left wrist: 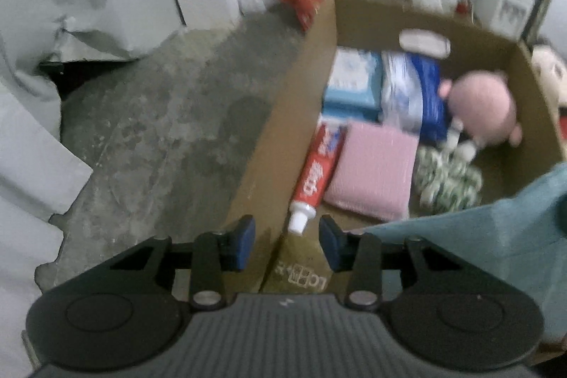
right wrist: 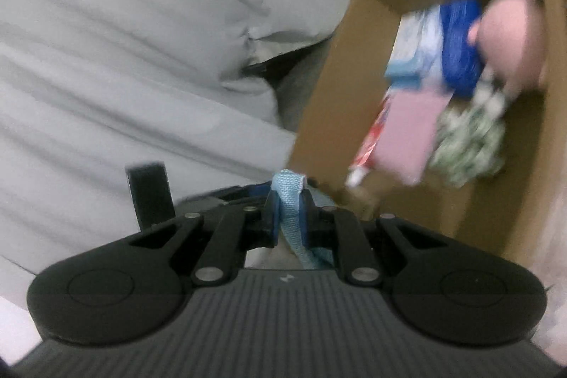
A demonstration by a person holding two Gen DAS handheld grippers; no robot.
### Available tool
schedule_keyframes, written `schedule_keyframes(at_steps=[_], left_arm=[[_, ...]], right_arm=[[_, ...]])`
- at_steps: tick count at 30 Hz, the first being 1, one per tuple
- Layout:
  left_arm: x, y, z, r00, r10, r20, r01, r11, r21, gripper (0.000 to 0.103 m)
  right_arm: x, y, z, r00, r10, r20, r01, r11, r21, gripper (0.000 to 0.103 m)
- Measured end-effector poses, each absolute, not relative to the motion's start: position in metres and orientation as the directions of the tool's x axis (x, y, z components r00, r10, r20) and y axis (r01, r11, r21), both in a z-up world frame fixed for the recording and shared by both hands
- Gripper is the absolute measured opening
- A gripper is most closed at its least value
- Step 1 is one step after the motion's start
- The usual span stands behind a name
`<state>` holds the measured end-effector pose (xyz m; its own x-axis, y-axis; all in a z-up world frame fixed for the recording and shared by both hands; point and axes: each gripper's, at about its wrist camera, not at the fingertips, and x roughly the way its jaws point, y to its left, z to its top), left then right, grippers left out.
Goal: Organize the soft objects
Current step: 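Lower the packet and towel into the box and open both tools, then lift both open tools away from the box toward the bed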
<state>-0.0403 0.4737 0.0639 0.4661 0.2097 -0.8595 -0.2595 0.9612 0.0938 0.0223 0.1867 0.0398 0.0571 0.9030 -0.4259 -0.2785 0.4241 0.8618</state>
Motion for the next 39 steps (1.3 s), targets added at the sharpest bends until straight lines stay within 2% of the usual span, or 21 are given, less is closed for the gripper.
schedule_keyframes(at_steps=[2,4,5,6,7,10,11,12,14,15,16,17,18,19,21,23,27,33,36,39], left_arm=[[-0.043,0.47,0.071,0.489,0.25,-0.836,-0.27,0.955,0.127,0.049],[-0.042,0.466,0.074,0.501,0.291,-0.815,-0.268,0.948,0.174,0.05],[-0.04,0.465,0.074,0.502,0.298,-0.812,-0.266,0.946,0.183,0.051],[-0.039,0.464,0.074,0.505,0.299,-0.81,-0.265,0.946,0.185,0.052],[-0.037,0.464,0.073,0.504,0.295,-0.812,-0.257,0.948,0.185,0.052],[-0.03,0.455,0.068,0.514,0.29,-0.807,-0.23,0.953,0.196,0.052],[-0.029,0.451,0.067,0.52,0.282,-0.806,-0.214,0.957,0.197,0.052],[-0.028,0.446,0.065,0.526,0.269,-0.807,-0.197,0.961,0.193,0.052],[-0.024,0.437,0.061,0.525,0.233,-0.819,-0.159,0.972,0.175,0.052],[-0.023,0.434,0.059,0.523,0.213,-0.825,-0.14,0.977,0.163,0.047],[-0.021,0.43,0.056,0.52,0.198,-0.831,-0.122,0.98,0.157,0.041],[-0.018,0.425,0.051,0.511,0.186,-0.839,-0.102,0.983,0.155,0.027],[-0.016,0.421,0.047,0.503,0.176,-0.846,-0.084,0.984,0.155,0.016],[-0.013,0.417,0.043,0.498,0.158,-0.853,-0.062,0.987,0.146,0.012],[-0.007,0.409,0.035,0.484,0.104,-0.869,-0.018,0.994,0.109,0.009],[0.0,0.4,0.028,0.47,0.044,-0.882,0.013,0.998,0.057,0.009],[0.026,0.373,0.003,0.388,-0.074,-0.919,0.107,0.994,-0.035,0.009],[0.062,0.343,-0.039,0.279,-0.054,-0.959,0.13,0.991,-0.018,0.011],[0.061,0.338,-0.032,0.259,-0.019,-0.966,0.137,0.99,0.017,0.015],[0.05,0.342,-0.02,0.278,-0.066,-0.958,0.096,0.995,-0.041,0.022]], right_arm=[[0.028,0.189,0.022,0.055,0.896,-0.441,-0.176,0.444,0.879,0.01],[0.03,0.189,0.004,0.09,0.848,-0.522,-0.129,0.529,0.838,0.01],[0.031,0.188,-0.006,0.121,0.806,-0.58,-0.12,0.591,0.797,0.006],[0.032,0.187,-0.01,0.151,0.776,-0.612,-0.134,0.63,0.765,0.006],[0.03,0.192,-0.008,0.145,0.76,-0.633,-0.179,0.649,0.739,0.012],[0.018,0.222,0.02,0.203,0.641,-0.74,-0.42,0.74,0.526,0.014],[0.013,0.235,0.028,0.226,0.595,-0.771,-0.542,0.735,0.408,0.014],[0.011,0.245,0.03,0.235,0.547,-0.804,-0.609,0.727,0.317,0.017],[0.012,0.256,0.024,0.204,0.454,-0.867,-0.668,0.712,0.215,0.031],[0.015,0.259,0.019,0.181,0.411,-0.893,-0.682,0.707,0.187,0.039],[0.018,0.259,0.016,0.163,0.385,-0.908,-0.703,0.691,0.167,0.04],[0.017,0.261,0.016,0.164,0.363,-0.917,-0.728,0.672,0.135,0.041],[0.015,0.262,0.016,0.178,0.338,-0.924,-0.751,0.653,0.094,0.05],[0.013,0.264,0.022,0.207,0.32,-0.925,-0.776,0.629,0.043,0.062],[0.008,0.263,0.029,0.283,0.303,-0.91,-0.816,0.574,-0.062,0.076],[0.006,0.256,0.04,0.32,0.307,-0.896,-0.834,0.54,-0.113,0.076],[0.018,0.23,0.063,0.361,0.36,-0.86,-0.819,0.564,-0.108,0.073],[0.022,0.169,0.093,0.355,0.454,-0.817,-0.781,0.625,0.008,0.073],[0.021,0.126,0.108,0.388,0.504,-0.772,-0.749,0.66,0.055,0.074],[0.022,0.065,0.121,0.45,0.542,-0.71,-0.688,0.717,0.111,0.075]])
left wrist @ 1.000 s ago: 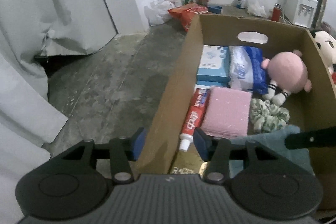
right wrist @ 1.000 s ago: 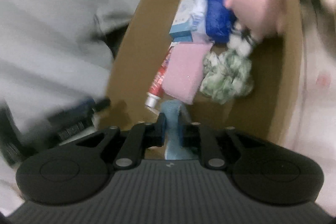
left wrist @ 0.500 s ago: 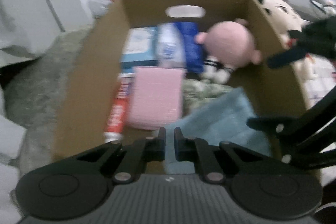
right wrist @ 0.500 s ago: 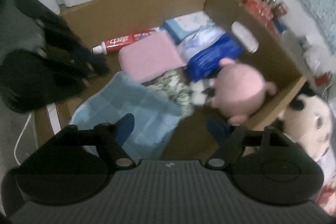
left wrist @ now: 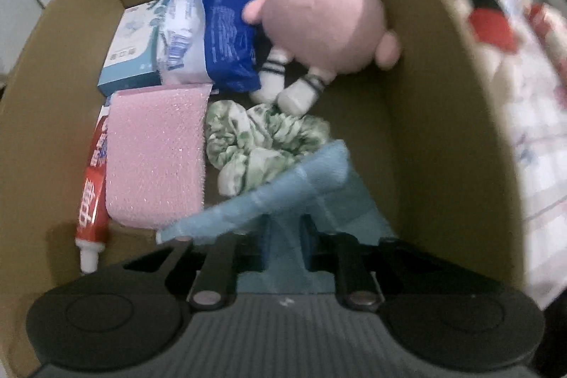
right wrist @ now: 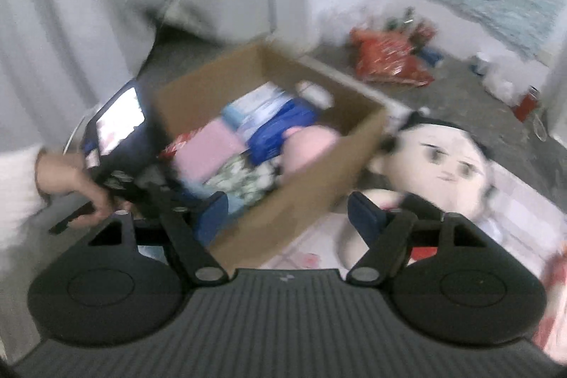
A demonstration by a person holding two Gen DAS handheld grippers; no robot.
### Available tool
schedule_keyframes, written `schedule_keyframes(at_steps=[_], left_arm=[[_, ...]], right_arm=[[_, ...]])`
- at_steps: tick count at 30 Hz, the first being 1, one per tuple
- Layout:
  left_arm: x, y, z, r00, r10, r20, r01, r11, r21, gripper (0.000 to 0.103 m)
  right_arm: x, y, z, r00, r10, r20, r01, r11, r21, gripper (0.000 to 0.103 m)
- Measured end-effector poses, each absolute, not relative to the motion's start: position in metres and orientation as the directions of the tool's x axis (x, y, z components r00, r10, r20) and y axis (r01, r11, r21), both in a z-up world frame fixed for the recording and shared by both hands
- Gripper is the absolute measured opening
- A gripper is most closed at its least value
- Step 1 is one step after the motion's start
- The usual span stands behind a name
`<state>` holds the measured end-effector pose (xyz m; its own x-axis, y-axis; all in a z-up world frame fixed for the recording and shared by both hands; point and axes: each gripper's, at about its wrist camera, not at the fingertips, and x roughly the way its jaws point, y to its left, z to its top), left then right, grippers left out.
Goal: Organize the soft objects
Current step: 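Lift both open tools away from the box toward the bed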
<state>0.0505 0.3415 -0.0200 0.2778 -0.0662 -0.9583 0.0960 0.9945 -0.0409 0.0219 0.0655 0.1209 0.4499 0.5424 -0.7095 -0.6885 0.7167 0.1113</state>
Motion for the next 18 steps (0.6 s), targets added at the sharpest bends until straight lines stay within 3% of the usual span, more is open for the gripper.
schedule_keyframes(at_steps=[1,3,5,8,10,16,18], left_arm=[[0.048,0.342,-0.017,0.285,-0.101,-0.953,0.092,0.993,-0.078,0.024],[0.048,0.338,-0.019,0.291,-0.156,-0.944,0.075,0.987,-0.14,0.039],[0.054,0.332,-0.03,0.28,-0.163,-0.946,0.057,0.987,-0.153,0.04],[0.062,0.319,-0.04,0.271,-0.094,-0.958,0.075,0.994,-0.077,0.039],[0.062,0.316,-0.037,0.252,-0.059,-0.966,0.042,0.998,-0.05,0.041],[0.036,0.293,0.012,0.348,0.11,-0.931,0.052,0.989,0.136,0.044],[0.033,0.271,0.034,0.421,0.192,-0.887,0.1,0.962,0.255,0.057]], right_arm=[[0.023,0.045,0.12,0.463,0.544,-0.7,-0.669,0.733,0.127,0.075],[0.025,0.005,0.114,0.506,0.524,-0.685,-0.617,0.775,0.137,0.075],[0.027,-0.035,0.103,0.578,0.484,-0.657,-0.56,0.821,0.113,0.075],[0.042,-0.085,0.073,0.65,0.366,-0.666,-0.437,0.897,0.067,0.075],[0.054,-0.114,0.052,0.635,0.343,-0.692,-0.371,0.921,0.117,0.074],[0.071,-0.158,-0.011,0.589,0.445,-0.674,-0.305,0.895,0.324,0.075],[0.076,-0.15,-0.031,0.553,0.485,-0.678,-0.315,0.875,0.369,0.075]])
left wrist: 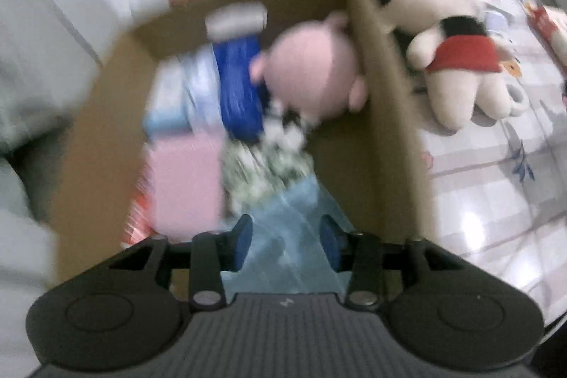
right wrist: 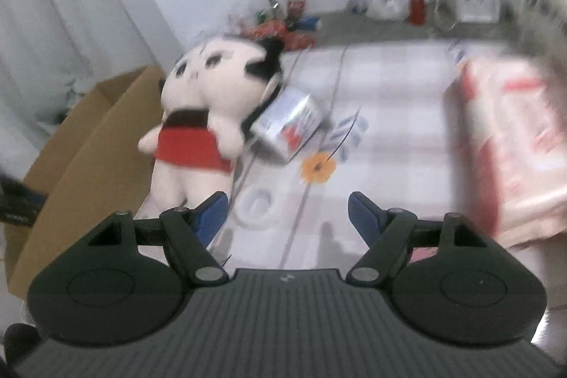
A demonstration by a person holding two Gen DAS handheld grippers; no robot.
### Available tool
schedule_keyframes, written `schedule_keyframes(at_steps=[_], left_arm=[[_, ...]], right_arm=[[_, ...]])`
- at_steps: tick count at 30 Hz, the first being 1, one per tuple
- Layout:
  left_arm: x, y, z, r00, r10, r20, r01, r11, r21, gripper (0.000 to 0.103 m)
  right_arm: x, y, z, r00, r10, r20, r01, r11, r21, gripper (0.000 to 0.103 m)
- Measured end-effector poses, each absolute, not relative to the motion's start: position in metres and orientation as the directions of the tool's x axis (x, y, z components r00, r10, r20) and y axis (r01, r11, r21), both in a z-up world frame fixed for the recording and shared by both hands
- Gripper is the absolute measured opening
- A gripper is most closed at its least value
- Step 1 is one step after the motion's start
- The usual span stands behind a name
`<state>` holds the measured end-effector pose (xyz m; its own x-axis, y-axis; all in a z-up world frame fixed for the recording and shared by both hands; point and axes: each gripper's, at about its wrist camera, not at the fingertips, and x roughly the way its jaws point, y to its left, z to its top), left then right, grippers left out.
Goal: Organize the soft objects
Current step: 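Lift both open tools away from the box toward the bed, then grasp the white yogurt cup with left tool while right tool grasps the white tape roll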
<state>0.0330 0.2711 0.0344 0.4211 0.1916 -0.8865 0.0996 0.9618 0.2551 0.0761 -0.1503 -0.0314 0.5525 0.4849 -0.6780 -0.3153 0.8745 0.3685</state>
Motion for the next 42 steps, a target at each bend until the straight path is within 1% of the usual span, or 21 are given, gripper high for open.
schedule_keyframes(at_steps=[1,3,4,5,6,7,9,11,13,16,17,20,23,26,30,32,34,35,42], left_arm=[[0.031,0.26,0.045,0.463,0.205,-0.862,0.124,0.948,0.292,0.06],[0.032,0.233,0.068,0.549,0.225,-0.805,0.162,0.916,0.366,0.06],[0.033,0.217,0.078,0.594,0.213,-0.776,0.179,0.905,0.385,0.06],[0.034,0.201,0.086,0.621,0.181,-0.762,0.213,0.897,0.387,0.059],[0.039,0.186,0.09,0.638,0.142,-0.757,0.251,0.891,0.379,0.057],[0.048,0.169,0.091,0.643,0.099,-0.759,0.294,0.884,0.364,0.056],[0.063,0.14,0.087,0.654,0.04,-0.755,0.341,0.876,0.341,0.056],[0.083,0.112,0.075,0.666,-0.005,-0.746,0.388,0.857,0.341,0.056],[0.102,0.093,0.061,0.678,-0.041,-0.734,0.417,0.844,0.338,0.056],[0.13,0.062,0.038,0.654,-0.081,-0.752,0.461,0.83,0.312,0.056],[0.14,0.053,0.029,0.641,-0.085,-0.763,0.478,0.822,0.31,0.054],[0.166,0.036,0.005,0.612,-0.066,-0.788,0.47,0.832,0.295,0.05],[0.188,0.03,-0.01,0.568,-0.055,-0.821,0.445,0.86,0.249,0.05],[0.196,0.028,-0.016,0.578,-0.023,-0.816,0.415,0.869,0.27,0.051],[0.207,0.026,-0.019,0.55,-0.023,-0.835,0.407,0.88,0.244,0.055],[0.211,0.023,-0.022,0.549,-0.011,-0.836,0.405,0.878,0.255,0.057],[0.214,0.021,-0.024,0.554,0.006,-0.833,0.399,0.876,0.271,0.056],[0.215,0.019,-0.027,0.554,0.008,-0.833,0.398,0.876,0.274,0.048],[0.217,0.018,-0.026,0.526,0.008,-0.85,0.403,0.878,0.258,0.048]], right_arm=[[0.079,-0.144,-0.04,0.534,0.508,-0.676,-0.329,0.861,0.387,0.075],[0.082,-0.136,-0.053,0.535,0.526,-0.661,-0.353,0.85,0.391,0.075],[0.082,-0.132,-0.056,0.55,0.519,-0.655,-0.352,0.855,0.382,0.074],[0.084,-0.128,-0.06,0.566,0.512,-0.645,-0.35,0.859,0.374,0.071],[0.087,-0.123,-0.062,0.579,0.506,-0.639,-0.348,0.863,0.368,0.051],[0.092,-0.121,-0.066,0.589,0.49,-0.643,-0.333,0.872,0.359,0.034],[0.1,-0.118,-0.07,0.588,0.47,-0.658,-0.327,0.882,0.338,0.03],[0.101,-0.117,-0.073,0.584,0.462,-0.667,-0.333,0.886,0.322,0.03],[0.101,-0.12,-0.076,0.583,0.472,-0.662,-0.331,0.881,0.337,0.032],[0.102,-0.119,-0.077,0.584,0.48,-0.654,-0.347,0.877,0.334,0.032],[0.102,-0.118,-0.078,0.581,0.487,-0.652,-0.353,0.873,0.337,0.033],[0.1,-0.115,-0.077,0.576,0.492,-0.653,-0.371,0.869,0.328,0.033],[0.1,-0.114,-0.076,0.566,0.496,-0.658,-0.381,0.866,0.325,0.033],[0.101,-0.114,-0.076,0.559,0.501,-0.661,-0.385,0.862,0.329,0.033],[0.102,-0.115,-0.077,0.556,0.504,-0.661,-0.385,0.861,0.332,0.033],[0.1,-0.114,-0.076,0.557,0.498,-0.665,-0.389,0.864,0.321,0.035],[0.1,-0.112,-0.076,0.555,0.496,-0.668,-0.396,0.864,0.311,0.037],[0.1,-0.112,-0.076,0.554,0.496,-0.668,-0.397,0.863,0.311,0.037],[0.099,-0.111,-0.075,0.553,0.489,-0.674,-0.398,0.866,0.301,0.039]])
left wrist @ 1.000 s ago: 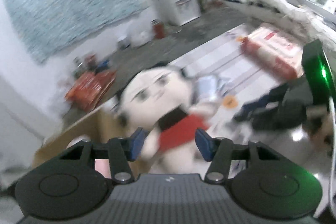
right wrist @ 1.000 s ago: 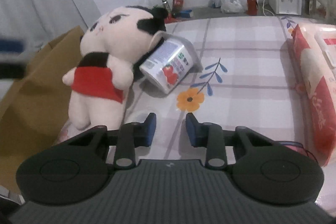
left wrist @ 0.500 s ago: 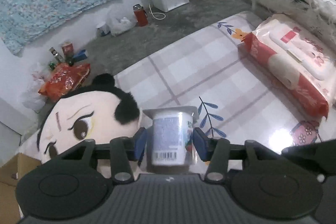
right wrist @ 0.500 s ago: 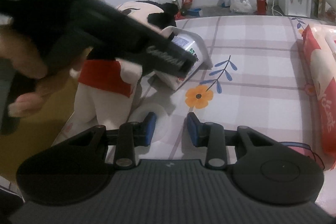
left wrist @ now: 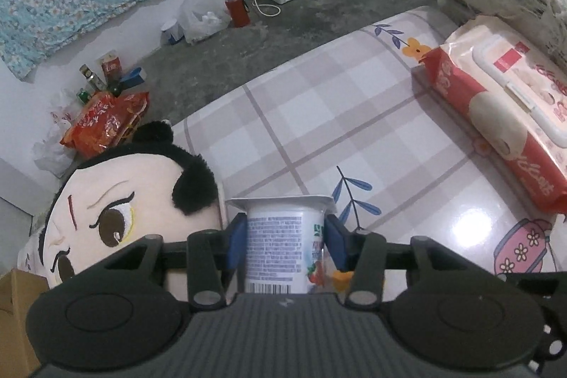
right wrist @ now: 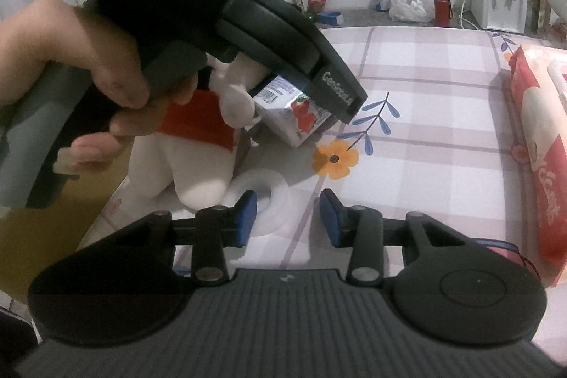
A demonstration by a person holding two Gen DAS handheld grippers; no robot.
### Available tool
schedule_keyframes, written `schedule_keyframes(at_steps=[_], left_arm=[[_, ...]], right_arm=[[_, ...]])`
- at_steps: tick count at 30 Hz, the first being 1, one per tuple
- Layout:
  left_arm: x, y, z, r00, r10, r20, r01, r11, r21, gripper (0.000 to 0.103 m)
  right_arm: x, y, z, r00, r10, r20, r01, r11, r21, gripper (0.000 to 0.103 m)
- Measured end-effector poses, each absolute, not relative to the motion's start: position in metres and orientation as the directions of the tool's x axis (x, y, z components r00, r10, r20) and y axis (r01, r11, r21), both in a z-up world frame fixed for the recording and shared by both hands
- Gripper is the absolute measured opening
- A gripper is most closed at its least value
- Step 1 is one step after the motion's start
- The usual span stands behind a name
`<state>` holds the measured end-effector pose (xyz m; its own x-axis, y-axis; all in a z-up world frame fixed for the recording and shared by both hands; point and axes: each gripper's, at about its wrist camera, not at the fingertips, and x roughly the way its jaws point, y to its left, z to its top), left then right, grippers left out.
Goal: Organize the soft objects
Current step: 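Grasp the white yogurt cup with left tool while right tool grasps the white tape roll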
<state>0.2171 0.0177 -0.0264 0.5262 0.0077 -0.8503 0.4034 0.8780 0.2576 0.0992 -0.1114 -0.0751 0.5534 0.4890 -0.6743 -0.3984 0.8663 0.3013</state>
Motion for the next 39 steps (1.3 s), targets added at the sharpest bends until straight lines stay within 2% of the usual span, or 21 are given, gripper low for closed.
schedule_keyframes(at_steps=[14,16,18,22,27,33,34,36,38,39], left_arm=[[0.205,0.014,-0.024,0.489,-0.01,-0.872,0.439,0.867,0.236,0.048],[0.204,0.014,-0.023,0.489,-0.011,-0.872,0.436,0.869,0.234,0.048],[0.204,0.014,-0.024,0.489,-0.011,-0.872,0.436,0.869,0.233,0.048],[0.204,0.014,-0.023,0.49,-0.009,-0.871,0.436,0.868,0.237,0.048],[0.203,0.014,-0.024,0.494,-0.01,-0.869,0.439,0.866,0.239,0.048],[0.202,0.013,-0.024,0.496,-0.006,-0.868,0.435,0.867,0.242,0.048],[0.201,0.013,-0.024,0.495,-0.005,-0.869,0.434,0.868,0.242,0.048],[0.199,0.012,-0.023,0.494,-0.004,-0.869,0.433,0.868,0.242,0.048],[0.195,0.011,-0.023,0.494,-0.007,-0.869,0.433,0.869,0.239,0.048],[0.191,0.011,-0.023,0.495,-0.009,-0.869,0.434,0.869,0.238,0.048]], right_arm=[[0.108,-0.108,-0.076,0.552,0.5,-0.667,-0.416,0.859,0.3,0.053],[0.107,-0.107,-0.077,0.55,0.506,-0.665,-0.423,0.855,0.301,0.061],[0.106,-0.105,-0.078,0.549,0.515,-0.659,-0.43,0.85,0.305,0.065],[0.101,-0.095,-0.08,0.579,0.472,-0.665,-0.461,0.862,0.211,0.063],[0.104,-0.097,-0.079,0.575,0.464,-0.674,-0.445,0.868,0.219,0.055],[0.105,-0.114,-0.077,0.593,0.421,-0.686,-0.393,0.895,0.209,0.055],[0.102,-0.121,-0.077,0.603,0.407,-0.687,-0.375,0.904,0.206,0.054],[0.094,-0.135,-0.077,0.634,0.329,-0.7,-0.336,0.932,0.134,0.043],[0.083,-0.143,-0.079,0.67,0.228,-0.706,-0.292,0.956,0.032,0.044],[0.082,-0.15,-0.079,0.663,0.249,-0.706,-0.287,0.955,0.068,0.044]])
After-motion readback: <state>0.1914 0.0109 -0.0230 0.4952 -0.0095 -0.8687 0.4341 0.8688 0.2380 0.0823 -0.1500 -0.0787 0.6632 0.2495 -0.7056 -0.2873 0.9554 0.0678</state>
